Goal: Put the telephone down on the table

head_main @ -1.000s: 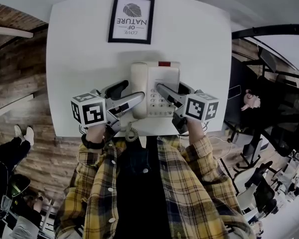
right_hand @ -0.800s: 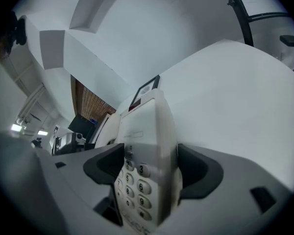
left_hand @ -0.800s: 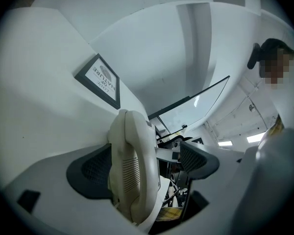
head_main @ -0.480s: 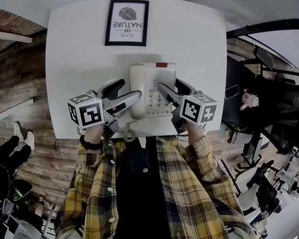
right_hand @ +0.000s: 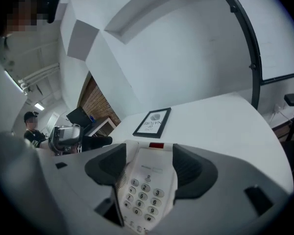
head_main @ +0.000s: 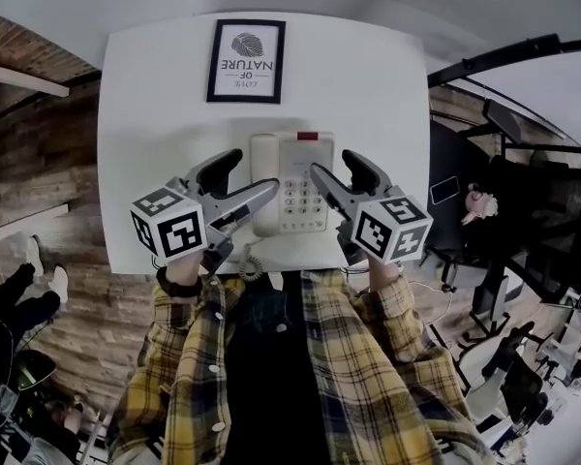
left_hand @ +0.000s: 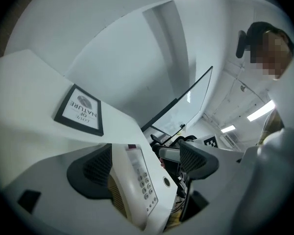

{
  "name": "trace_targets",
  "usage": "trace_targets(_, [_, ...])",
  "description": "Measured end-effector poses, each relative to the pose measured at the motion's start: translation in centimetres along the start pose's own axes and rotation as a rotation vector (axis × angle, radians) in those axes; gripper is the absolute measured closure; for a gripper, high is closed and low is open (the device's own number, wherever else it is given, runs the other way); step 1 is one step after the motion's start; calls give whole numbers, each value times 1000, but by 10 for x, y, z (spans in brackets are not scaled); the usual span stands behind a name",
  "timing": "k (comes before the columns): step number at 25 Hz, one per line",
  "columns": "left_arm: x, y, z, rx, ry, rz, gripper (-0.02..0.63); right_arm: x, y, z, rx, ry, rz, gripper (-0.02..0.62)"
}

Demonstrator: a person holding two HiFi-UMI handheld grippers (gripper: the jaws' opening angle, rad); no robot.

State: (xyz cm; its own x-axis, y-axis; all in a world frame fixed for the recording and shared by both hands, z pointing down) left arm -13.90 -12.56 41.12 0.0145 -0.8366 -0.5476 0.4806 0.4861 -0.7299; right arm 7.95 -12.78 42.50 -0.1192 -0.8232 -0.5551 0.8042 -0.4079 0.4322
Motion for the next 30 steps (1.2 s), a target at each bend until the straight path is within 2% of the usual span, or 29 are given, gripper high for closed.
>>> trace_targets(9, [28, 58, -13, 34, 48, 222, 164, 37, -45, -37, 49, 122, -157, 290])
trace_targets(14, [44, 86, -30, 4, 134, 258, 166, 56, -73, -60, 88, 203, -244, 291])
trace_targets(18, [54, 105, -45, 20, 173, 324, 170, 71, -95, -76, 118, 267, -315, 295])
trace_targets(19, [56, 110, -48, 21, 185, 338, 172, 74, -101, -81, 118, 289, -335, 312])
trace_targets(20, [59, 115, -52, 26, 196, 354, 181, 77, -105, -85, 111, 311, -355, 372])
trace_targets(21, [61, 120, -55, 37, 208, 375, 202, 80, -110, -90, 101, 331, -375, 430])
trace_targets(22, [63, 124, -57, 56, 219, 400, 259, 83, -114, -94, 95, 345, -394, 434])
trace_targets(23, [65, 128, -60, 77, 231, 428, 356, 85, -118, -97, 94, 355, -413, 439])
trace_targets(24, [66, 133, -62, 95, 242, 455, 426, 87, -121, -101, 97, 364, -430, 446])
trace_targets(30, [70, 153, -75, 102, 279, 548, 485, 91, -144, -116, 110, 400, -505, 494])
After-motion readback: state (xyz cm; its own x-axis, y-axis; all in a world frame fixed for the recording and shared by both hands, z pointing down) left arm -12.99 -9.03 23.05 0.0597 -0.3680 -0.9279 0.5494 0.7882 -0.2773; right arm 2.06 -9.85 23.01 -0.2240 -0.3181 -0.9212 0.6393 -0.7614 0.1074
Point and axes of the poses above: the fingertips, and each gripper's own axes: z forward along the fingers, y to its right, x out of its top, the point moved 7 cm from there along -z, backward along the fingers, and after that the axes turned 15 degrees about -y, right-handed, at the moved point
